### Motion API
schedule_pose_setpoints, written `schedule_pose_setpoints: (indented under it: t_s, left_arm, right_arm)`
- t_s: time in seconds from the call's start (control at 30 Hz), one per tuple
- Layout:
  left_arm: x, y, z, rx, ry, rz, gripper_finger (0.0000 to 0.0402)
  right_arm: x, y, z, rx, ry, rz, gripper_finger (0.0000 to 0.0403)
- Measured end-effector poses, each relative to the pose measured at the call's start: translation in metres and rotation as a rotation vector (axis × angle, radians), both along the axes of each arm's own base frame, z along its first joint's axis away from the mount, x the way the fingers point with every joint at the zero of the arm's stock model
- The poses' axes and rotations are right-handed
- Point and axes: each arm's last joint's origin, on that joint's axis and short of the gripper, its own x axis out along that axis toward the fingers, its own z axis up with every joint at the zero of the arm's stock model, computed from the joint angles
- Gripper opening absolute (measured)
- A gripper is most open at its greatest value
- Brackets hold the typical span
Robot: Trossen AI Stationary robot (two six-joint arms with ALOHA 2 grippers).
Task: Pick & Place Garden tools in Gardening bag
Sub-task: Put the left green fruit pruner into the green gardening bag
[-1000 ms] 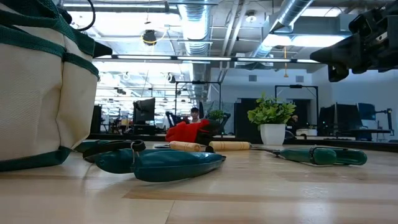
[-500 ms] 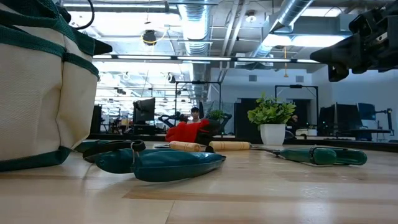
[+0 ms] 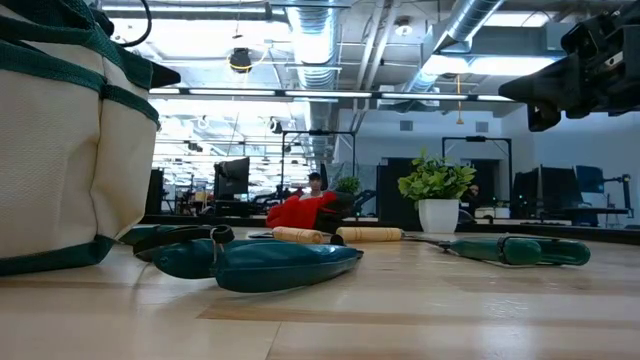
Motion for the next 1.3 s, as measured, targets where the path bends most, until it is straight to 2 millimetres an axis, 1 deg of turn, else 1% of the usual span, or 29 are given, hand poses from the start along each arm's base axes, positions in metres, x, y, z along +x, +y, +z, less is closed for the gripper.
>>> schedule_pose_setpoints:
  t_s: [0.3, 0.47, 0.6, 0.77, 0.93, 1.03, 1.17, 1.3]
  left_arm:
    - [0.0, 0.0, 0.0, 0.001, -0.002, 0.0, 0.0008]
    - [0.0, 0.0, 0.0, 0.0, -0.003, -0.001, 0.0008]
    - [0.0, 0.0, 0.0, -0.022, -0.009, -0.003, 0.0008]
    - [0.002, -0.002, -0.002, -0.086, 0.001, -0.099, 0.0008]
    - [0.006, -0.002, -0.005, -0.108, 0.053, -0.106, 0.0005]
    - [0.01, -0.001, 0.001, -0.114, 0.085, -0.104, 0.0002]
    - [0.019, 0.001, 0.017, -0.112, 0.123, -0.102, 0.0002]
    - [0.031, 0.003, 0.033, -0.042, 0.173, -0.144, 0.0002]
  right_arm:
    - [0.0, 0.0, 0.0, 0.0, -0.003, 0.0, 0.0]
    - [0.0, 0.0, 0.005, 0.073, -0.063, 0.0, 0.0]
    - [0.0, 0.001, 0.009, 0.085, -0.1, 0.011, 0.0]
    - [-0.001, 0.003, 0.013, 0.09, -0.148, 0.036, 0.0]
    - [0.001, 0.005, 0.015, 0.093, -0.124, 0.031, 0.0]
    - [0.005, 0.006, 0.018, 0.095, -0.113, 0.024, 0.0]
    - [0.013, 0.008, 0.02, 0.092, -0.064, 0.022, 0.0]
    - [0.023, 0.008, 0.029, 0.091, -0.033, 0.001, 0.0]
